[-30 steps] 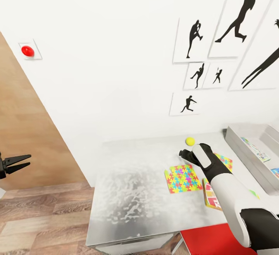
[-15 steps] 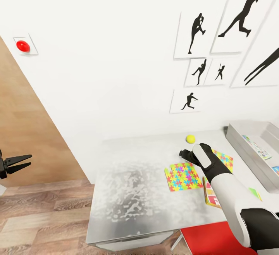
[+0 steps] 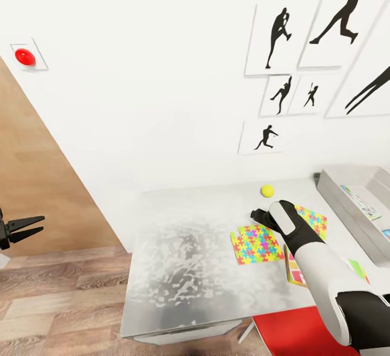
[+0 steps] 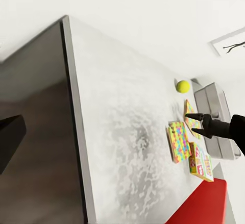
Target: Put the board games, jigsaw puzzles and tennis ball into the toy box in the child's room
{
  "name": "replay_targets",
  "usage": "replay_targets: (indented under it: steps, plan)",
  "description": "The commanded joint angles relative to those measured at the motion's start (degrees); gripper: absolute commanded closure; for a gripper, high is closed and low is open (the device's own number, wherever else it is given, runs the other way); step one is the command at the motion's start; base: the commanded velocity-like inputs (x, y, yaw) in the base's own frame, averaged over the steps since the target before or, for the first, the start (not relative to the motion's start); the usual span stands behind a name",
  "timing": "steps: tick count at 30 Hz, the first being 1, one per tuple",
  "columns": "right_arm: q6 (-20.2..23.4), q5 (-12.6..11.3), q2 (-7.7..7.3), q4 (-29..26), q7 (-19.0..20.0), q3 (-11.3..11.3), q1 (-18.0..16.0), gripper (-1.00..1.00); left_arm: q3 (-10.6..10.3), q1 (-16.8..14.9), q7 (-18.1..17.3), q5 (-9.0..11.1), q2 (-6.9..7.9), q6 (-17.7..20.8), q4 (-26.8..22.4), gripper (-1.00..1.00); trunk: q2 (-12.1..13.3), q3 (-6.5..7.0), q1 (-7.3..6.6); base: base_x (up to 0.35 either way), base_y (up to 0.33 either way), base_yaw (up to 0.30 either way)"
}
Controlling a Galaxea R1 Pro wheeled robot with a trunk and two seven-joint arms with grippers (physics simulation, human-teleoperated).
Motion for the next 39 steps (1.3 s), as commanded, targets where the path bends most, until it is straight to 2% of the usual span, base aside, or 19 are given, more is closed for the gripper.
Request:
replay_targets:
  steps: [1, 15, 18, 24, 28, 39]
  plan:
    - [0.08, -0.60, -0.12, -0.07, -0.55, 0.39, -0.04, -1.00, 0.10, -0.07, -0.41, -0.44, -0.01, 0.60, -0.03, -1.00, -0.12, -0.20, 0.03, 0.000, 0.000, 0.000]
    - [0.07, -0.57, -0.26, -0.07, -0.55, 0.37, -0.04, -1.00, 0.10, -0.07, -0.41, -0.44, -0.01, 0.60, -0.03, -1.00, -0.12, -1.53, 0.03, 0.000, 0.000, 0.000]
    - [0.07, -0.56, -0.89, -0.07, -0.55, 0.39, -0.03, -1.00, 0.10, -0.07, -0.41, -0.45, -0.01, 0.60, -0.03, -1.00, -0.12, -1.81, 0.03, 0.000, 0.000, 0.000]
    - [-1.02, -0.52, -1.19, -0.07, -0.55, 0.55, -0.03, -1.00, 0.10, -0.07, -0.41, -0.47, -0.01, 0.59, -0.03, -1.00, -0.12, -2.37, 0.03, 0.000, 0.000, 0.000]
    - [-3.25, -0.51, -1.22, -0.07, -0.43, 0.79, 0.04, -1.00, 0.10, -0.07, -0.41, -0.45, -0.01, 0.58, -0.03, -1.00, -0.12, -2.52, 0.03, 0.000, 0.000, 0.000]
    - [-3.92, -0.58, -1.19, -0.07, -0.29, 1.00, 0.07, -1.00, 0.10, -0.07, -0.41, -0.44, -0.01, 0.60, -0.03, -1.00, -0.12, -2.71, 0.03, 0.000, 0.000, 0.000]
